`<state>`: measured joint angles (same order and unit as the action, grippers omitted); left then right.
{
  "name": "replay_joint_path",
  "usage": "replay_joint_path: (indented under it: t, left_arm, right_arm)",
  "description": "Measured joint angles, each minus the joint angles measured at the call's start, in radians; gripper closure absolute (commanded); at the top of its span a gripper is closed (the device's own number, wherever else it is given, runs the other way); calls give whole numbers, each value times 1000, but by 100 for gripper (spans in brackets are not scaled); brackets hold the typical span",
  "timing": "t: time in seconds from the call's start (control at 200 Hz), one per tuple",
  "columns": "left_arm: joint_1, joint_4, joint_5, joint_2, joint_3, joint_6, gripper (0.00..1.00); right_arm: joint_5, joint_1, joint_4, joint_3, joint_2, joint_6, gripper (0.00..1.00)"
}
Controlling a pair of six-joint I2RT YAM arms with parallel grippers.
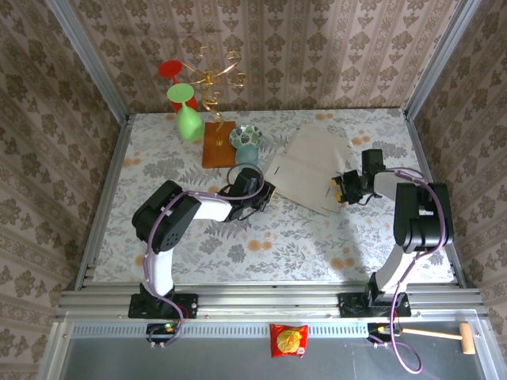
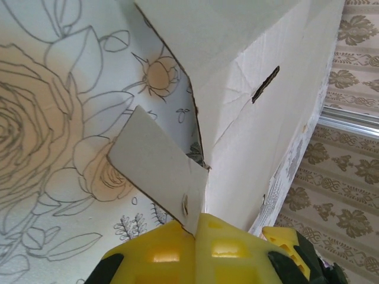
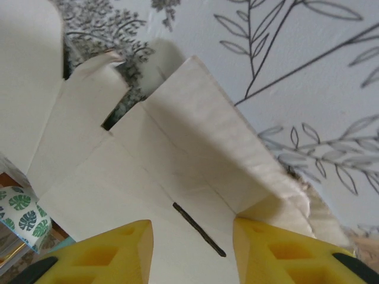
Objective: Fold the paper box
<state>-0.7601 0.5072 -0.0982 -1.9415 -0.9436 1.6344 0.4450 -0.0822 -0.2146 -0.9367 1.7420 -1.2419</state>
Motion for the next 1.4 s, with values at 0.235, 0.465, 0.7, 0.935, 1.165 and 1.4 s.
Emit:
replay_joint_path:
  t: [0.235,0.465,0.7,0.935,1.165,1.4]
  left_arm:
    - [-18,4,62,47,-64,12,100]
    - [-38,48,115,53,-147,50,100]
    - [-55,74,122,53,-181,72,100]
    - [-58,74,122,53,-181,83,100]
    - [-58,79,122,53,-181,91,100]
    - [-59,79,122,54,-181,91,100]
  right_arm:
    - [-110,54,-130,5,-371,-136,51]
    - [-305,374,-20,168,-728,-486,45]
    - [-462,463,291,324,-554,-663,47]
    - [-552,463,573,324,-504,-674,51]
    - [-587,470,676,323,-453,-678,54]
    - [-599,472,698,298,-377,-681,54]
